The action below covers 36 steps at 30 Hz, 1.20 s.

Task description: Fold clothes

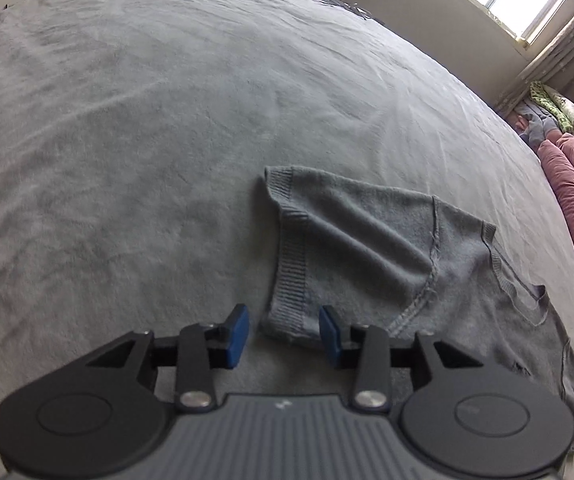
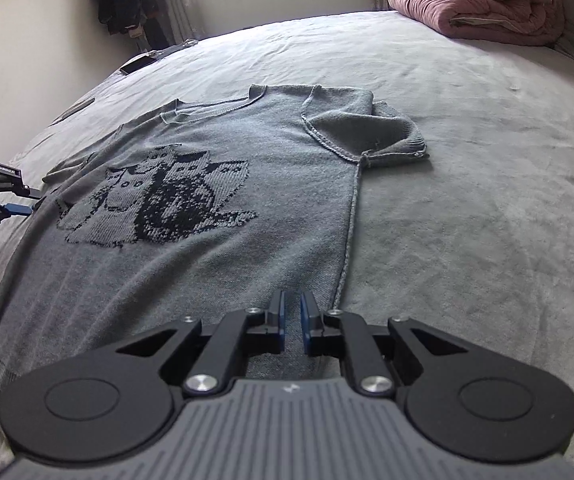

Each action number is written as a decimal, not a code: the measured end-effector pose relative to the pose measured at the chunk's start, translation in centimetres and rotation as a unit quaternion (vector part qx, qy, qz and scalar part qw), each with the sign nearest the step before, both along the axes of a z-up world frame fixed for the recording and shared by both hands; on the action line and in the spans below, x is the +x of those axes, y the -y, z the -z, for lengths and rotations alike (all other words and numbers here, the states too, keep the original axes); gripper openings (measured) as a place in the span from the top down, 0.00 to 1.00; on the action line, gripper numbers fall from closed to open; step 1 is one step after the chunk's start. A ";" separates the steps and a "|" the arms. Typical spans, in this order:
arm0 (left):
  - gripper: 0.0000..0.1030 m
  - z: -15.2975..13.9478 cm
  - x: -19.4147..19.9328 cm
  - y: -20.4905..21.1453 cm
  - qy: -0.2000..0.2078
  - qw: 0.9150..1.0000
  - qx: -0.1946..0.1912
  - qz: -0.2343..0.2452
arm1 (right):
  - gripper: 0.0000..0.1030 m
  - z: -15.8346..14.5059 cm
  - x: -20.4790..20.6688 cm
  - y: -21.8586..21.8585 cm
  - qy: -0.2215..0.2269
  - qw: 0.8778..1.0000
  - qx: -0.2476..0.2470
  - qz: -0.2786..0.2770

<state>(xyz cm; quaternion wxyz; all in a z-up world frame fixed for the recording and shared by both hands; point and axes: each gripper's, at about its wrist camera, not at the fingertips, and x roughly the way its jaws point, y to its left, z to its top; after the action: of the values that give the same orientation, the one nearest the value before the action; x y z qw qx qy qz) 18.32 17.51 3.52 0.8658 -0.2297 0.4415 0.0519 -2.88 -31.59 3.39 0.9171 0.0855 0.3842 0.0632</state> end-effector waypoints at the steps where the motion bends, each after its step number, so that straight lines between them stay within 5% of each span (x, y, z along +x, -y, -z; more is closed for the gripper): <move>1: 0.61 0.2 0.0 0.6 0.002 1.000 0.011 -0.002 | 0.87 -0.1 -0.1 0.0 0.002 1.000 0.000 0.000; 3: 0.63 0.5 0.1 1.7 0.010 0.999 0.042 0.002 | 0.87 -0.2 -0.2 0.0 0.005 1.000 -0.001 0.001; 5: 0.93 0.7 0.2 2.3 0.023 0.997 0.067 0.006 | 0.87 -0.3 -0.3 -0.1 0.006 1.000 -0.001 0.003; 6: 0.95 0.8 0.2 2.2 0.029 0.997 0.068 0.004 | 0.87 -0.3 -0.4 -0.1 0.006 1.000 -0.002 0.005; 14: 0.96 -0.4 0.1 -0.1 0.080 0.991 0.103 -0.029 | 0.87 -1.0 -0.7 -0.1 0.022 1.000 0.000 0.002; 21: 0.95 1.1 1.5 0.8 0.075 0.986 0.146 -0.019 | 0.87 -1.2 -0.5 0.7 0.023 0.999 0.012 0.019; 26: 0.82 0.6 0.4 0.6 0.065 0.989 0.134 0.002 | 0.87 -1.4 -0.6 2.1 0.020 0.998 0.034 0.043; 36: 0.82 -0.6 -6.6 1.1 0.044 0.993 0.100 0.031 | 0.87 0.1 -0.2 3.4 -0.043 0.994 0.066 0.071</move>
<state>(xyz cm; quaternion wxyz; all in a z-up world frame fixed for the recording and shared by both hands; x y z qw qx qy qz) 11.74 16.41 4.13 0.9042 -0.1299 0.4025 0.0592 -3.06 -34.99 3.33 0.8942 0.1754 0.4115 0.0195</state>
